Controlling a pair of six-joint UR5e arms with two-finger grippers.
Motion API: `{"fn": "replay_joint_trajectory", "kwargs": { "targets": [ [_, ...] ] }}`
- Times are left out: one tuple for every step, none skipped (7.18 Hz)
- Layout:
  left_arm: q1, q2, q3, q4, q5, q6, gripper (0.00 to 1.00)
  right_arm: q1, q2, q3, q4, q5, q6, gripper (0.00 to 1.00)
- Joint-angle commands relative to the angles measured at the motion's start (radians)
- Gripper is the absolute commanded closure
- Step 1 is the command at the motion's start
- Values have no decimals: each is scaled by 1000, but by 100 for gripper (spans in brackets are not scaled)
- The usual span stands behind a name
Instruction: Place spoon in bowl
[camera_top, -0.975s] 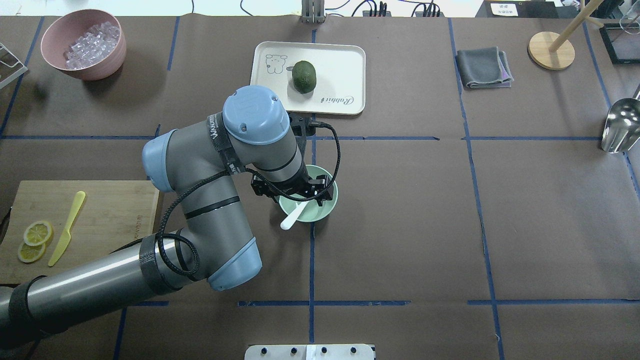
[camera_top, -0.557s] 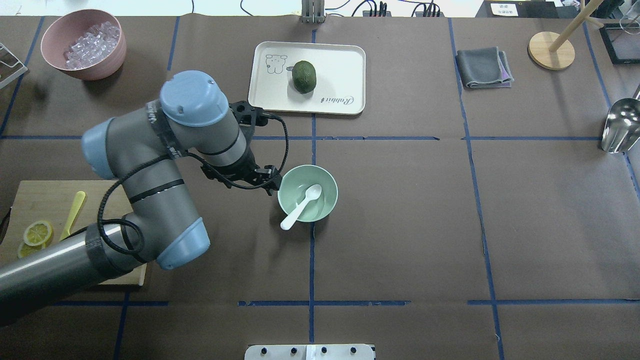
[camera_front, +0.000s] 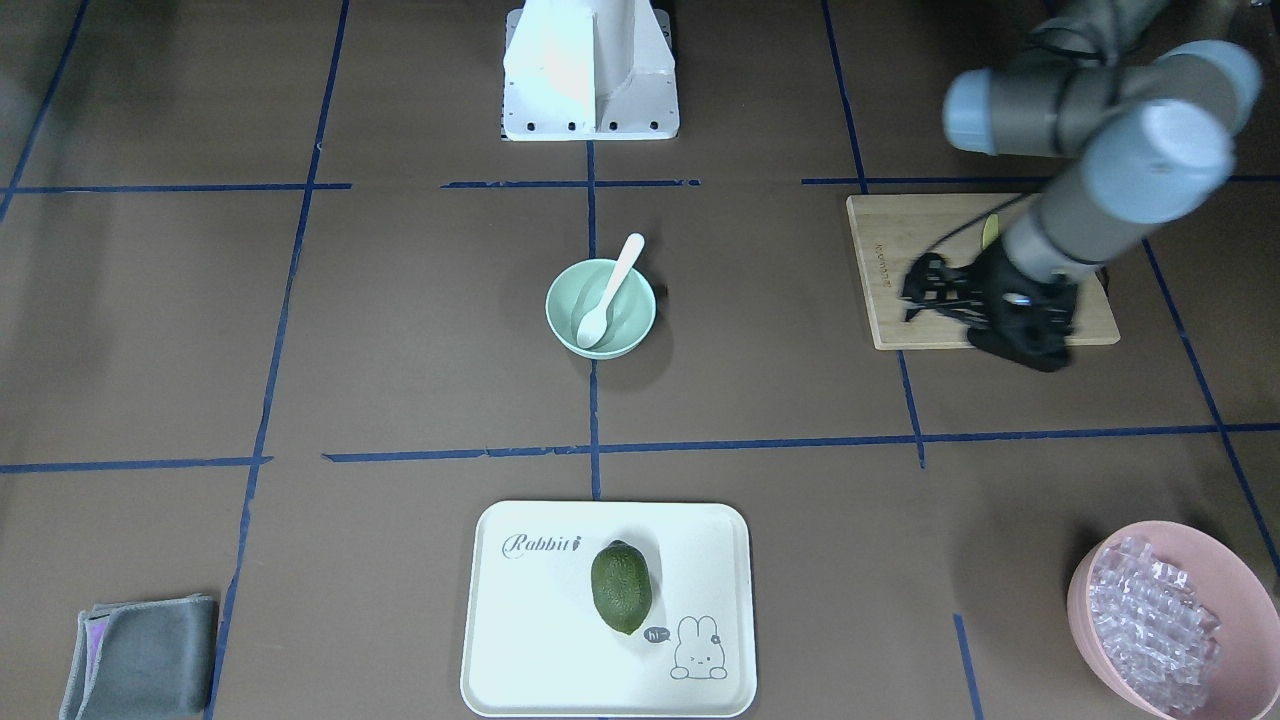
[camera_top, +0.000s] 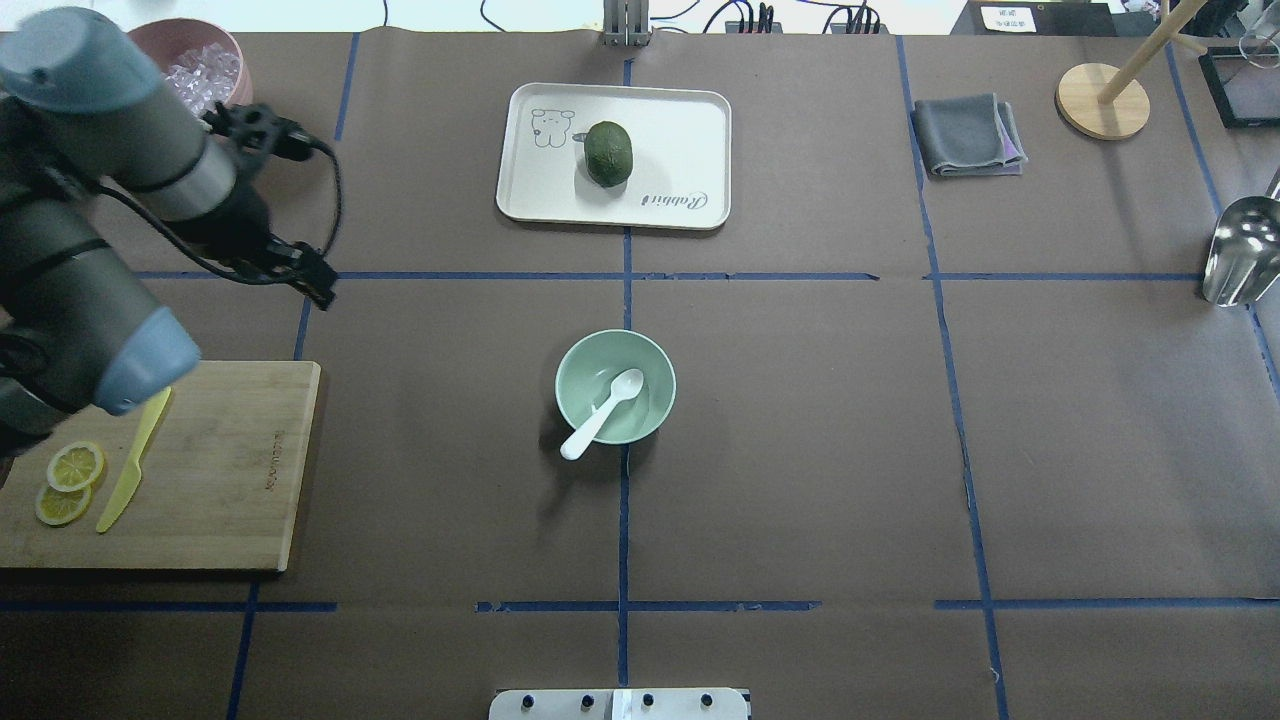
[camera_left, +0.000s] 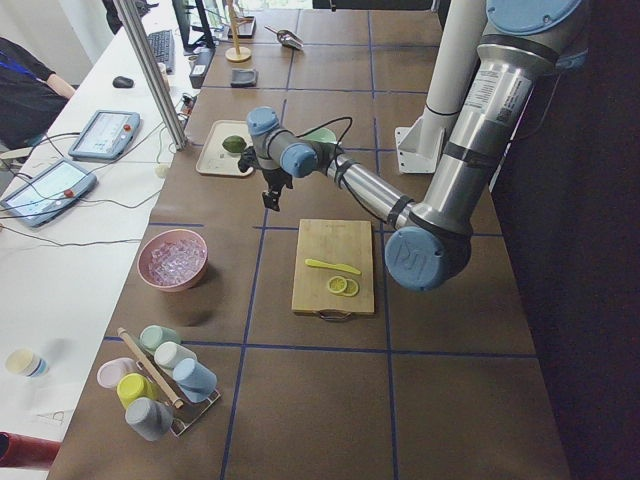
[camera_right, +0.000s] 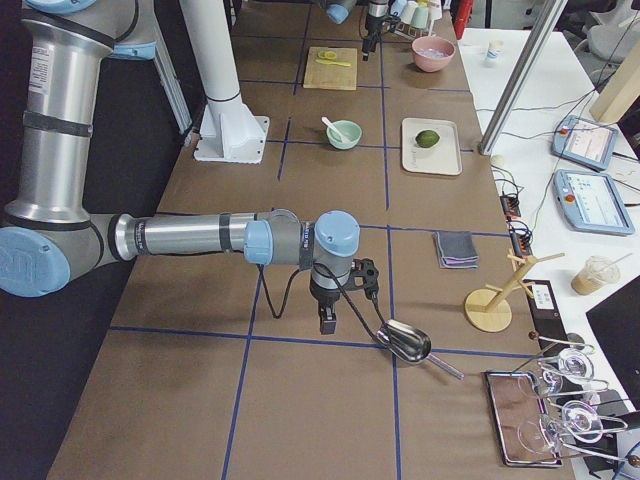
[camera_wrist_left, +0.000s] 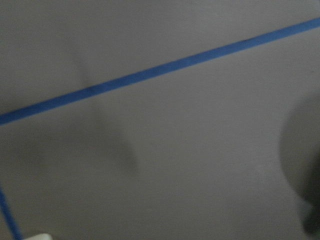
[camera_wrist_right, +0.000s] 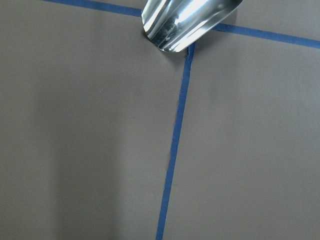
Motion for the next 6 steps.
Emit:
{"fn": "replay_joint_trajectory", "kwargs": {
  "targets": [
    [-248, 159, 9, 4, -69, 247, 0, 0, 0, -5, 0, 0, 1, 0],
    [-313, 216, 15, 2, -69, 312, 0, 0, 0, -6, 0, 2, 1, 0],
    [-377, 270, 20, 4, -69, 392, 0, 0, 0, -6, 0, 0, -1, 0],
    [-420, 337, 20, -13, -65, 412, 0, 0, 0, -8, 0, 0, -1, 0],
    [-431, 385, 35, -36, -50, 420, 0, 0, 0, -8, -1, 2, 1, 0],
    [-450, 401, 43, -50, -48, 417, 0, 0, 2, -25, 0, 6, 1, 0]
  ]
}}
